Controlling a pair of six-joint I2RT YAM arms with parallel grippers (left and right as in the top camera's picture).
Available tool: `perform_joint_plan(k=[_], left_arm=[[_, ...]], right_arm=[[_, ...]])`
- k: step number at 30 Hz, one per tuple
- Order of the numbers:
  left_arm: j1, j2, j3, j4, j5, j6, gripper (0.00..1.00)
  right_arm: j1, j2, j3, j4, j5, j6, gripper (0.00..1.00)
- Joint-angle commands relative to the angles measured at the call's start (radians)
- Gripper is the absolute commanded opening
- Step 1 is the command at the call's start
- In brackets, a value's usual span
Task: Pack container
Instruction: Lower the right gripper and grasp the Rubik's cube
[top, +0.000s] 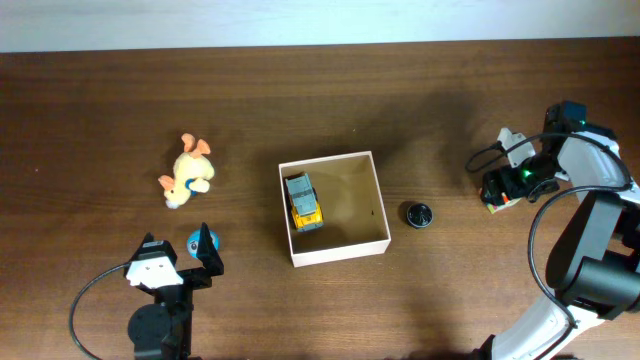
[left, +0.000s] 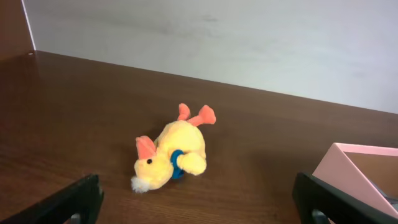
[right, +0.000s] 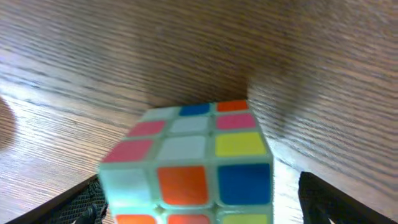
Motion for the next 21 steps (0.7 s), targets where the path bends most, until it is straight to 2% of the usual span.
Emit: perform_joint_plan(k=[1,5,10,12,13,14,16,21], left_arm=[[0.006,-0.007,-0.006,0.0,0.014,-0.005,0.99],[0.006,-0.007,-0.006,0.0,0.014,-0.005,0.99],[0.006,-0.008,-0.006,0.0,0.014,-0.005,0.99],[0.006,-0.008,-0.006,0.0,0.014,-0.005,0.99],[0.006,-0.007,-0.006,0.0,0.014,-0.005,0.99],[0.006,-0.007,-0.006,0.0,0.014,-0.005,0.99],[0.006,-0.007,-0.006,0.0,0.014,-0.005,0.99],[0.006,-0.007,-0.006,0.0,0.014,-0.005,0.99]], right_arm=[[0.0,0.013,-0.006,-0.003,0.042,-0.034,0.92],[0.0,0.013,-0.006,0.005,0.042,-0.101,0.92],[0.0,0.013,-0.006,0.037,0.042,-0.106,0.91],[0.0,0.013,-0.006,0.046,0.042,-0.106,0.88],[0.0,0.013,-0.006,0.048,0.041,-0.106,0.84],[0.0,0.013,-0.006,0.048,0.042,-0.105,0.75],[0.0,0.013,-0.006,0.048,0.042,-0.095,0.7],[0.0,0.013,-0.006,0.049,0.031,-0.095,0.69]])
